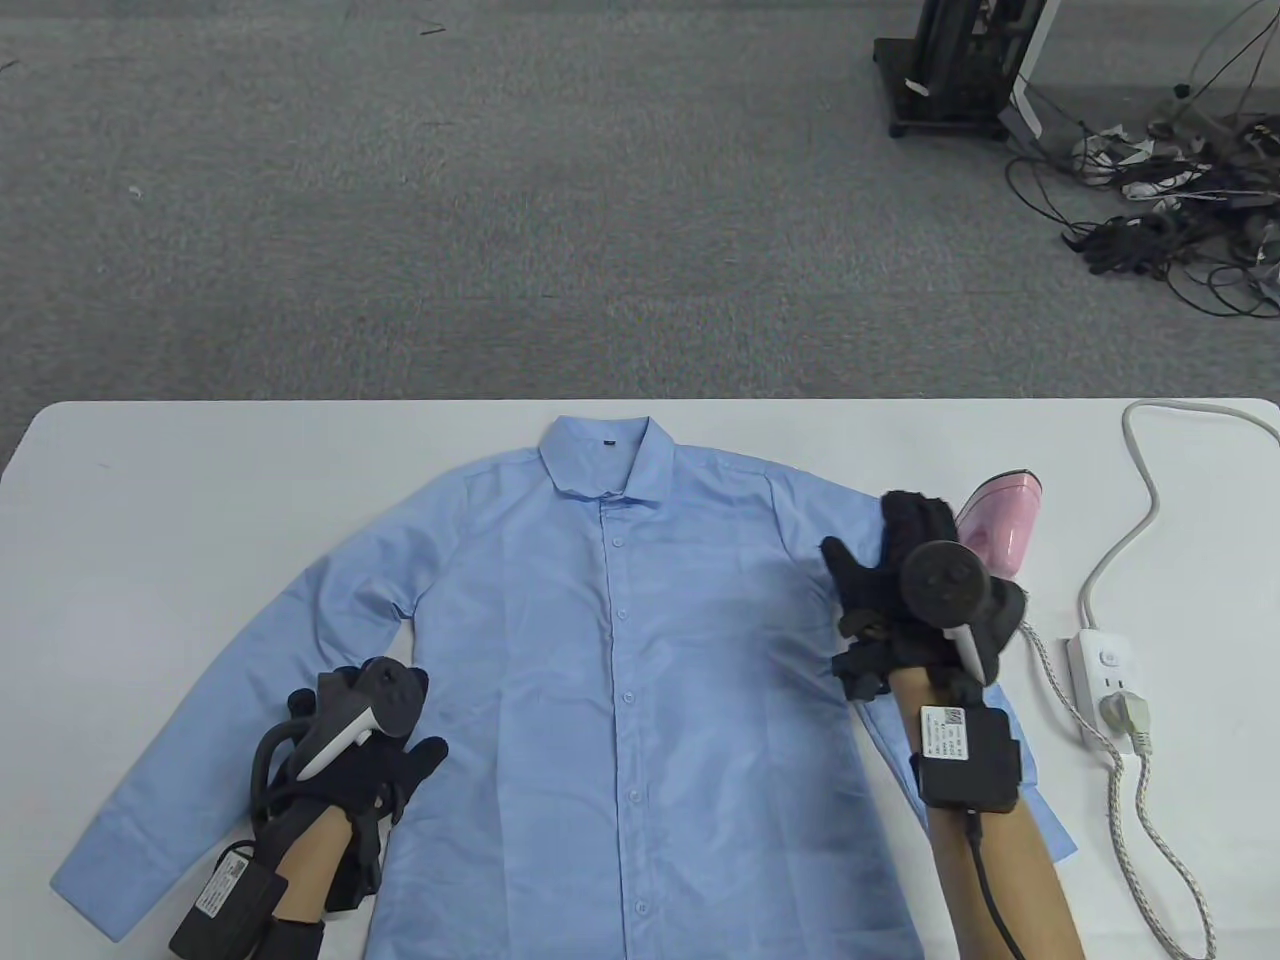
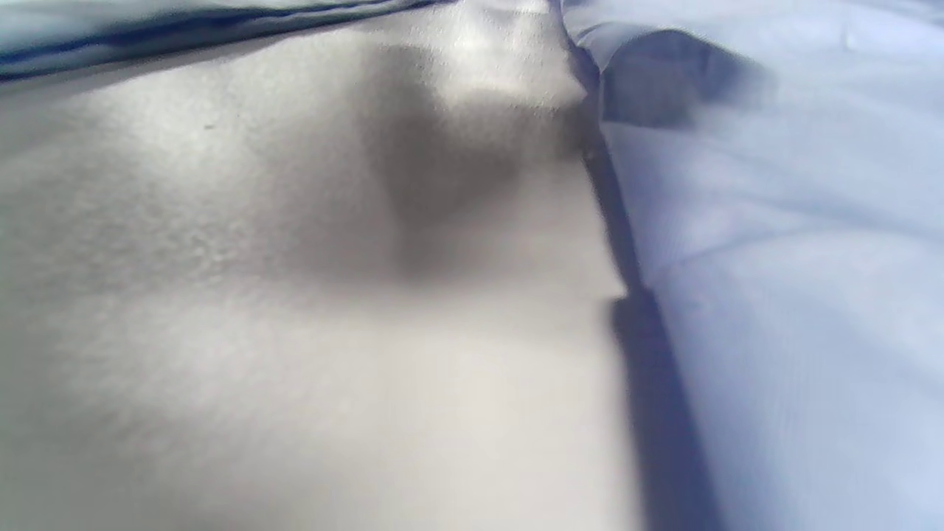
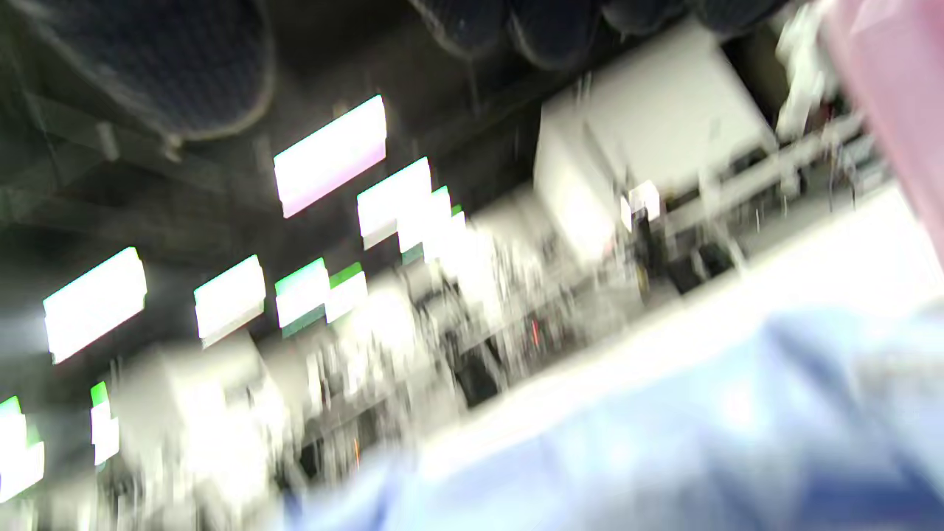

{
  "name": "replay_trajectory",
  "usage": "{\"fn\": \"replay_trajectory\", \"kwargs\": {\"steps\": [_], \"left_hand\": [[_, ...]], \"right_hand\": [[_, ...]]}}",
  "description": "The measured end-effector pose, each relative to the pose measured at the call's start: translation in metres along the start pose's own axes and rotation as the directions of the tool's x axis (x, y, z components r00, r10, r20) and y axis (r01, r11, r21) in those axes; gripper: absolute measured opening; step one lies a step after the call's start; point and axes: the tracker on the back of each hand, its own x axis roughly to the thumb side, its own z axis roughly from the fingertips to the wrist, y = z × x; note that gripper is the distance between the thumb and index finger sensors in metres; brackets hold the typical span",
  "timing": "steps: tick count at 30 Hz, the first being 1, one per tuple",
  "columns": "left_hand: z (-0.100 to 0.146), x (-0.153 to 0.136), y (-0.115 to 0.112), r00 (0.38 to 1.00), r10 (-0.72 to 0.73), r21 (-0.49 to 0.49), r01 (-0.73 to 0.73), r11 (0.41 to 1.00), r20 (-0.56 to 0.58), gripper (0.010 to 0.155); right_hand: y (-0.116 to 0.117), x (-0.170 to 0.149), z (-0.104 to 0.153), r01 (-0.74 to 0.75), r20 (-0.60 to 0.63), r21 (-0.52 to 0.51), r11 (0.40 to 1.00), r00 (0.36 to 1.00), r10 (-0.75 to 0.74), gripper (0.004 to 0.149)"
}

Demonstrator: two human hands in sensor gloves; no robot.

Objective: Iron long-sleeve shirt with electric iron on table

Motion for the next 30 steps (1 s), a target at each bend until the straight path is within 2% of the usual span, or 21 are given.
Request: {"fn": "replay_trajectory", "kwargs": {"steps": [2, 4, 8, 9, 11, 13, 16, 20, 24, 27, 28, 30], "left_hand": [[0.001, 0.000, -0.001, 1.000, -0.001, -0.003, 0.001, 1.000, 0.004, 0.080], [0.002, -0.001, -0.001, 1.000, 0.004, -0.016, -0.004, 1.000, 0.012, 0.080], [0.001, -0.005, 0.001, 0.999, 0.036, -0.018, -0.036, 0.999, 0.011, 0.081], [0.001, -0.006, 0.001, 0.999, 0.042, -0.020, -0.042, 0.999, 0.010, 0.081], [-0.001, -0.009, 0.001, 0.999, 0.050, -0.032, -0.050, 0.998, 0.002, 0.081], [-0.001, -0.011, 0.000, 0.999, 0.048, -0.045, -0.048, 0.998, -0.003, 0.080], [-0.003, -0.012, -0.002, 0.999, 0.042, -0.042, -0.042, 0.998, -0.002, 0.080], [-0.002, -0.011, -0.002, 0.999, 0.037, -0.022, -0.037, 0.999, -0.003, 0.080], [0.002, -0.006, 0.002, 0.999, 0.034, 0.137, -0.035, 0.990, 0.010, 0.081], [0.006, 0.001, 0.002, 0.999, 0.022, 0.195, -0.028, 0.980, 0.034, 0.081], [0.007, 0.003, 0.002, 0.999, 0.016, 0.199, -0.024, 0.980, 0.039, 0.081], [0.008, 0.009, 0.002, 0.999, -0.010, 0.202, 0.000, 0.979, 0.050, 0.081]], "right_hand": [[0.027, 0.007, -0.011, -0.089, -0.058, 0.141, 0.986, 0.993, 0.098, 0.093], [0.046, 0.006, -0.022, -0.107, -0.099, 0.213, 0.971, 0.986, 0.131, 0.096], [0.085, -0.011, -0.040, -0.052, -0.230, 0.372, 0.927, 0.962, 0.147, 0.095], [0.091, -0.013, -0.042, -0.066, -0.229, 0.392, 0.918, 0.959, 0.167, 0.093], [0.104, -0.013, -0.047, -0.135, -0.195, 0.493, 0.860, 0.946, 0.260, 0.091], [0.112, -0.009, -0.045, -0.187, -0.158, 0.542, 0.819, 0.935, 0.319, 0.093], [0.113, 0.003, -0.038, -0.253, -0.081, 0.529, 0.810, 0.935, 0.344, 0.092], [0.112, 0.028, -0.005, -0.372, 0.107, 0.549, 0.748, 0.919, 0.379, 0.079], [0.100, 0.049, 0.046, -0.483, 0.265, 0.574, 0.661, 0.873, 0.408, 0.072], [0.088, 0.063, 0.099, -0.576, 0.398, 0.619, 0.534, 0.816, 0.419, 0.073], [0.086, 0.065, 0.109, -0.586, 0.417, 0.632, 0.507, 0.809, 0.414, 0.074], [0.078, 0.071, 0.152, -0.598, 0.463, 0.699, 0.391, 0.796, 0.391, 0.076]]}}
